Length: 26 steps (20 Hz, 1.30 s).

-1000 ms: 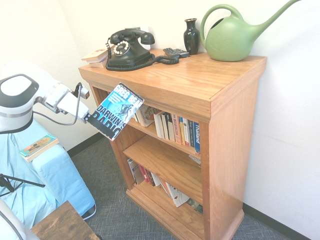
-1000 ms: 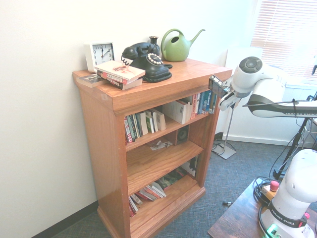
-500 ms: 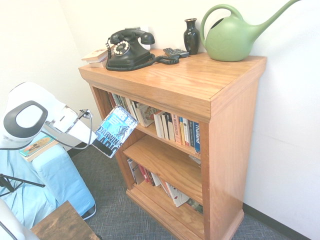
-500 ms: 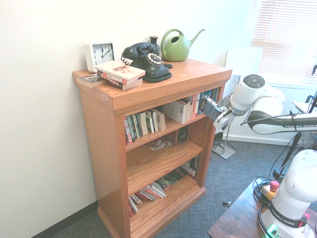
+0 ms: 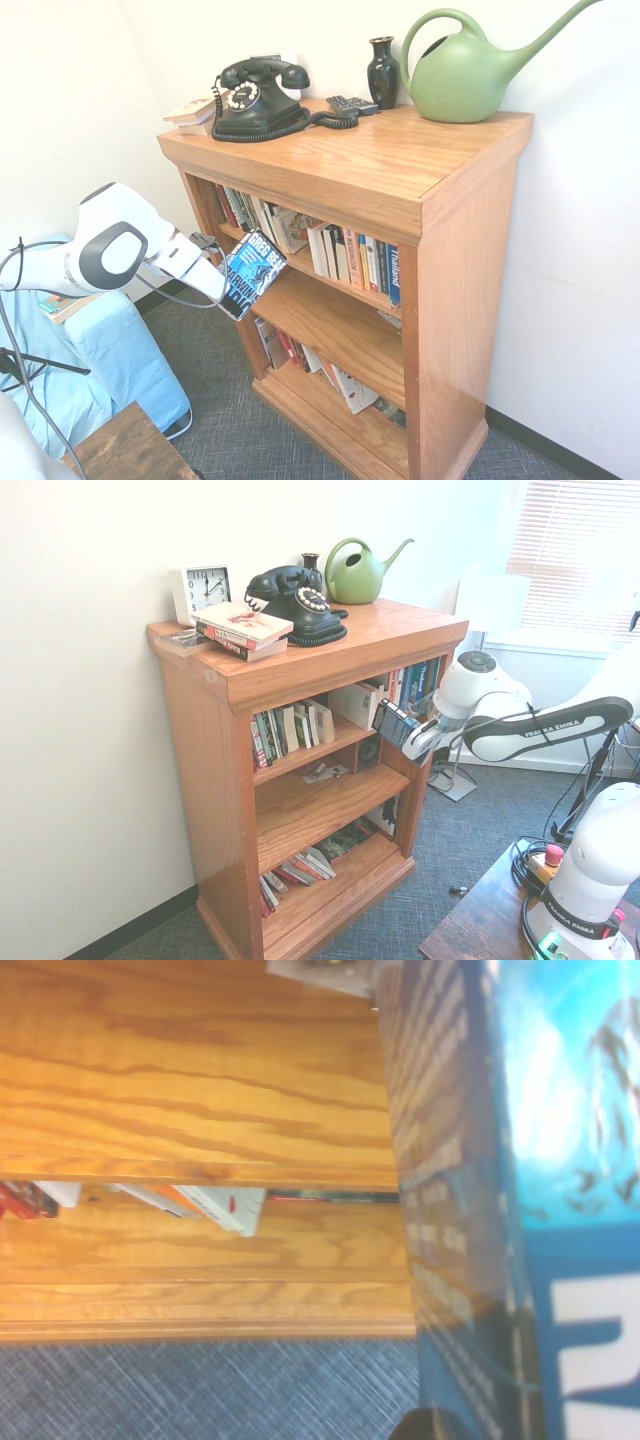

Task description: Shelf the books

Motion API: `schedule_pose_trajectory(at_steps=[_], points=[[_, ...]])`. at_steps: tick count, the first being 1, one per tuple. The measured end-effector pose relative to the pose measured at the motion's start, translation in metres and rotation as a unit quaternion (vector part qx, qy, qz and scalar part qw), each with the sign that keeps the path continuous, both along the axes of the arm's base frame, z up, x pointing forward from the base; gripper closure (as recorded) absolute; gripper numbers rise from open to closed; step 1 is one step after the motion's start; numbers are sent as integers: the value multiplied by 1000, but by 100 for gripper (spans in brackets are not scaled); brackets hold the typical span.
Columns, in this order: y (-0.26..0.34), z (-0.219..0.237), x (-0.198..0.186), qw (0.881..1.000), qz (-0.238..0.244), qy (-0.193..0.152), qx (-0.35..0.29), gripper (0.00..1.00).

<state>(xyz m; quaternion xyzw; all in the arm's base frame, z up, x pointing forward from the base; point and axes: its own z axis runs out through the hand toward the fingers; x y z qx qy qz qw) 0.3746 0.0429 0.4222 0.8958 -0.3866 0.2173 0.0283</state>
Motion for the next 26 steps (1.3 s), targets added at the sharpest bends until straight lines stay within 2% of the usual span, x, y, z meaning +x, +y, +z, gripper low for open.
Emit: schedule_pose_trajectory(at_steps=[8,14,18,26], points=[[4,5,44,1000,4,-2,14,100],[14,-6,91,999,16,5,29,100],[19,-12,110,999,22,9,33,100],[31,-37,131,999,20,-39,23,100]])
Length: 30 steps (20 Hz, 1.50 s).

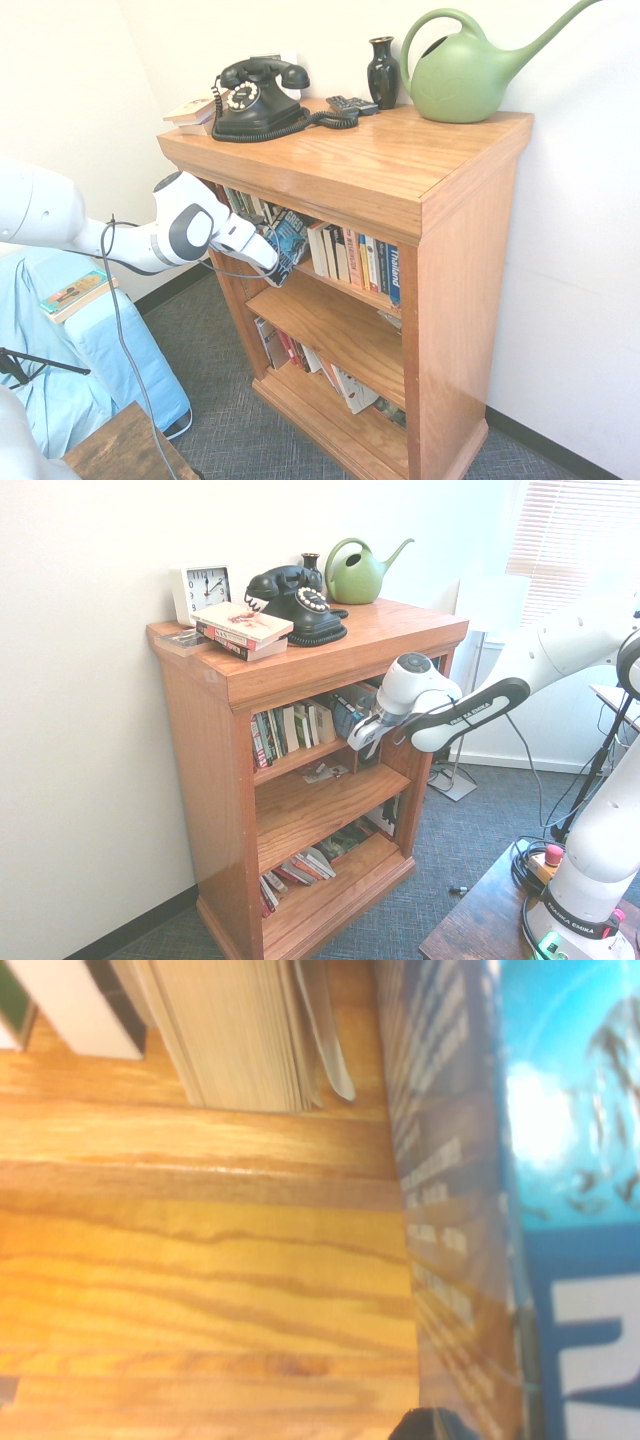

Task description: Shelf the books

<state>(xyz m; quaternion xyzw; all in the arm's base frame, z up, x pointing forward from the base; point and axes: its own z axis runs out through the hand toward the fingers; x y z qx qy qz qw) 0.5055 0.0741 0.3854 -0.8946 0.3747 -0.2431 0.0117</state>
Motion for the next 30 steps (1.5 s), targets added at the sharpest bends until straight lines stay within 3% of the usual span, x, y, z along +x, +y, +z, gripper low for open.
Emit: schedule_pose_trajectory(at_steps=[8,20,30], points=[[10,2,17,999,-4,-31,-11,100],[22,14,55,998,-1,-58,-8,100],[33,15,65,997,-11,-72,-14,100]])
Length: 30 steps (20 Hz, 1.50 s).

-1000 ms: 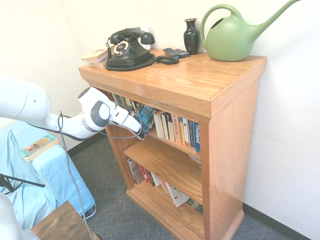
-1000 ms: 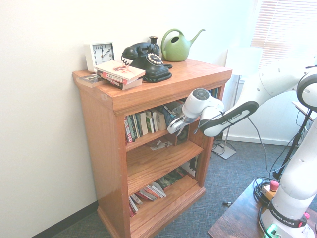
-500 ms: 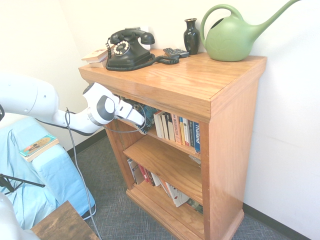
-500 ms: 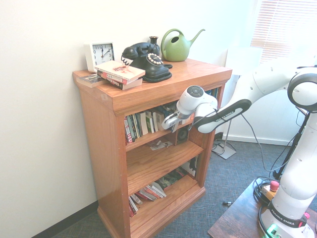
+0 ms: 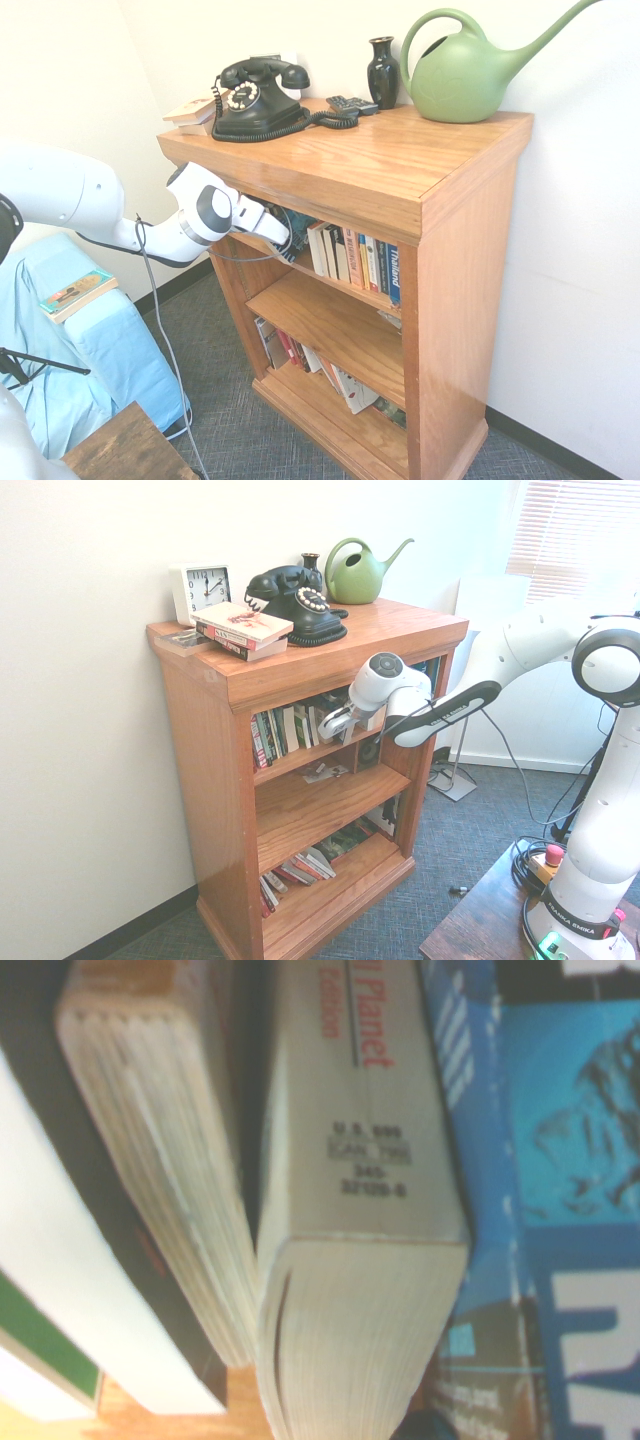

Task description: Shelf the books

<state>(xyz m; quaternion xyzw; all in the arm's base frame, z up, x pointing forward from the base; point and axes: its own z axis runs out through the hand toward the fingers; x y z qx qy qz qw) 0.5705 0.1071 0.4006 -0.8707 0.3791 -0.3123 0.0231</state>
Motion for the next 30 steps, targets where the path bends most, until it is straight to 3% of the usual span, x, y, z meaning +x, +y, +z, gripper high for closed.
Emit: schedule_pose_trajectory(at_steps=[7,8,30], points=[[4,0,8,1000,-4,-5,-1,100],[4,-1,8,1000,-5,-6,-1,0],[-2,-9,14,1000,-16,-14,-2,0]])
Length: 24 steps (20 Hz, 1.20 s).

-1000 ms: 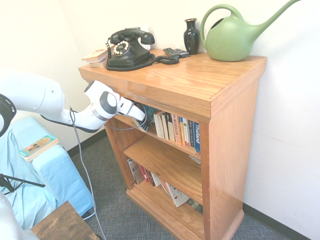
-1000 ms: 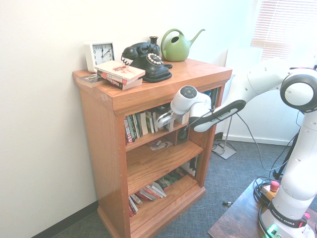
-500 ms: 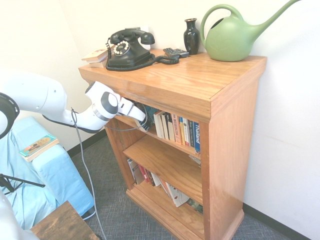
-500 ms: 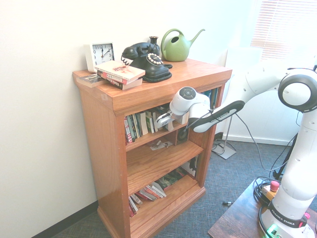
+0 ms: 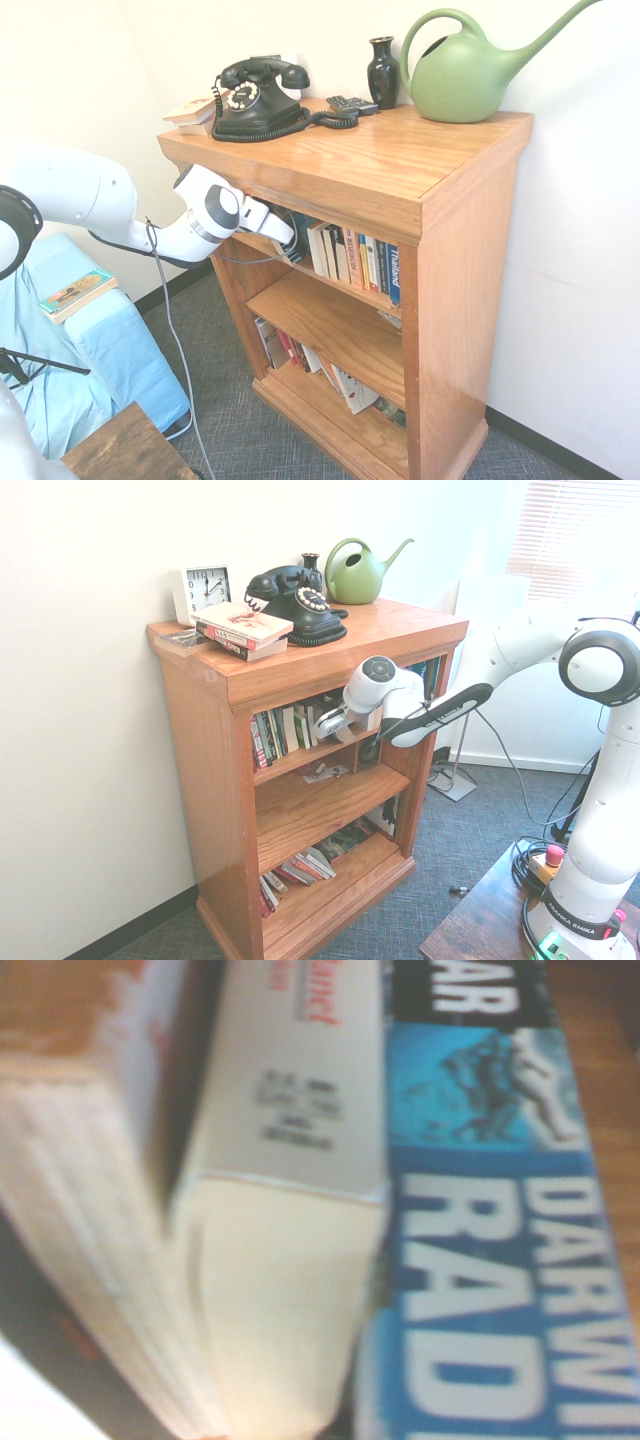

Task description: Shelf the books

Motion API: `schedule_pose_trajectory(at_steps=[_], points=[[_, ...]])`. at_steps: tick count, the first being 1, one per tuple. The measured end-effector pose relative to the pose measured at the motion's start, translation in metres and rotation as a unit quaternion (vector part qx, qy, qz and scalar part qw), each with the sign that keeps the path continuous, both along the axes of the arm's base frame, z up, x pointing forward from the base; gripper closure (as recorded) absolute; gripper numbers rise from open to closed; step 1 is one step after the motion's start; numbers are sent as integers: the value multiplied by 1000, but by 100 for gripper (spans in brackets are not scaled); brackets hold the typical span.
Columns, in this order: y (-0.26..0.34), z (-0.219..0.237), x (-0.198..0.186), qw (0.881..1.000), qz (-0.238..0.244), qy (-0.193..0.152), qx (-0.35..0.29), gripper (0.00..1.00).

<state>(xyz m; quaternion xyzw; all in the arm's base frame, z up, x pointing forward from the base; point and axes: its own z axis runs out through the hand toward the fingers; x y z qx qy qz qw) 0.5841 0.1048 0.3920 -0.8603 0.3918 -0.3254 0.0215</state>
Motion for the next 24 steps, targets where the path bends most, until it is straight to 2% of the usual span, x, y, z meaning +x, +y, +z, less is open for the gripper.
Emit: schedule_pose_trajectory(at_steps=[8,13,24], points=[[-8,1,-11,1000,4,-8,14,0],[6,0,-45,999,27,-10,26,0],[-10,-6,-122,999,6,14,41,0]])
